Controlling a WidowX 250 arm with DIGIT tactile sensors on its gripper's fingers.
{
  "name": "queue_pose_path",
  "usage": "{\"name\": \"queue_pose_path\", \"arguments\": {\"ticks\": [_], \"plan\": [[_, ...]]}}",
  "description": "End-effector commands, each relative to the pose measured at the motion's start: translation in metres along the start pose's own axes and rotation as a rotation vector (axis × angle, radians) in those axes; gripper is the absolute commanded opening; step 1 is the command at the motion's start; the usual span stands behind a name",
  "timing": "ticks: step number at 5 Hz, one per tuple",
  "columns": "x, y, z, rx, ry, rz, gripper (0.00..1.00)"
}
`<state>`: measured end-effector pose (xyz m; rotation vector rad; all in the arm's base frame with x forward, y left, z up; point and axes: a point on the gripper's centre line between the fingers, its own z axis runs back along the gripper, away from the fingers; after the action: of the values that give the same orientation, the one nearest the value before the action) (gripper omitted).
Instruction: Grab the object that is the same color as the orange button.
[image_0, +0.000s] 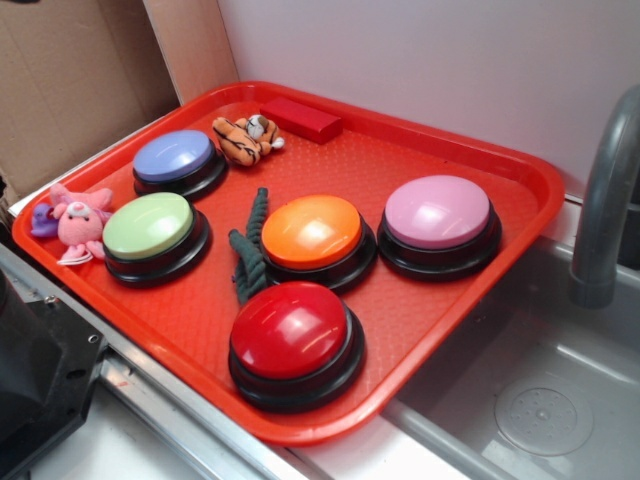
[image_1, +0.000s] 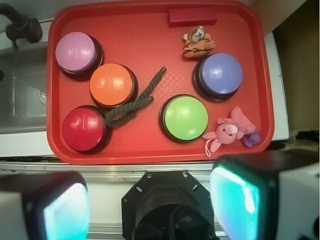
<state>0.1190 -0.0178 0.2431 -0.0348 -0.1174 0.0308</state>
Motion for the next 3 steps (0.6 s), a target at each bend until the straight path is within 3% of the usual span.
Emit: {"name": "queue_pose_path", "arguments": {"ticks": [1, 2, 3], "plan": [[0.0, 0.0, 0.0, 0.0, 0.0, 0.0, 1.0], [0.017, 0.015, -0.021, 0.009, -0.027, 0.026, 1.0], [0.041, 0.026, -0.039, 0.065, -0.055, 0.046, 1.0]]}}
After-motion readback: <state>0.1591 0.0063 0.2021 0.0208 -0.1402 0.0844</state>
